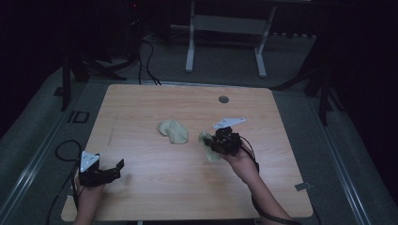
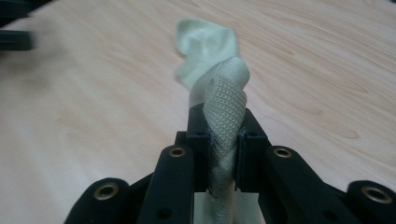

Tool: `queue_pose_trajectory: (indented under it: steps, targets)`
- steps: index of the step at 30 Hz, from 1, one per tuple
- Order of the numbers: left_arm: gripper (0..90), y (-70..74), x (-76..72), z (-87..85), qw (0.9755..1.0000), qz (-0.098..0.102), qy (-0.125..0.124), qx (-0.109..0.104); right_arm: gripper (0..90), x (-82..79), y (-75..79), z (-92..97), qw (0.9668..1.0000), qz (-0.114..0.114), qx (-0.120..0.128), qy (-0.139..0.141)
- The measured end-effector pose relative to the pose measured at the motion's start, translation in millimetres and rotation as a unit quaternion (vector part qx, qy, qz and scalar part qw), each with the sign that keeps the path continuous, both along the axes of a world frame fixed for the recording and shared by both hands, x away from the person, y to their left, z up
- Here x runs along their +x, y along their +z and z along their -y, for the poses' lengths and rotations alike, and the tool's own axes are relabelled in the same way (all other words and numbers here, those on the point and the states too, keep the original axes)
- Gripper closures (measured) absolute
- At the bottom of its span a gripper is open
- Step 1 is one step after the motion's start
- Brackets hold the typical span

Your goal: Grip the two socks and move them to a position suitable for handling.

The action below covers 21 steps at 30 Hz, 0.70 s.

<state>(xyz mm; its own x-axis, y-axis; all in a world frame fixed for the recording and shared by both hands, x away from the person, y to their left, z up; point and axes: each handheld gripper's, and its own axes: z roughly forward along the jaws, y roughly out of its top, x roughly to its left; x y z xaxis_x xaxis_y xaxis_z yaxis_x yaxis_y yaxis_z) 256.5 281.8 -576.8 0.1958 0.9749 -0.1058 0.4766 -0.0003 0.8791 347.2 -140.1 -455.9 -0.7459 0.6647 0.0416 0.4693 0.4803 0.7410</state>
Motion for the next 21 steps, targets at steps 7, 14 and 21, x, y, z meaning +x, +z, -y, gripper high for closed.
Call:
queue_pose_trajectory:
  steps: [7,14,21]
  targets:
    - [0.6,0.0,0.2,-0.1,1.0000,-0.001,0.001,0.000,79.1,-42.5,-10.0,6.4,0.9994,-0.005,-0.006,0.034]
    - [0.6,0.5,-0.1,0.1,1.0000,0.005,-0.007,-0.004,79.1,-57.3,-61.4,5.8,0.9970,-0.041,-0.043,0.048]
    - [0.6,0.1,0.3,0.5,1.0000,0.001,-0.007,-0.002,64.0,-58.9,-92.8,0.2,0.9928,-0.055,-0.089,0.057]
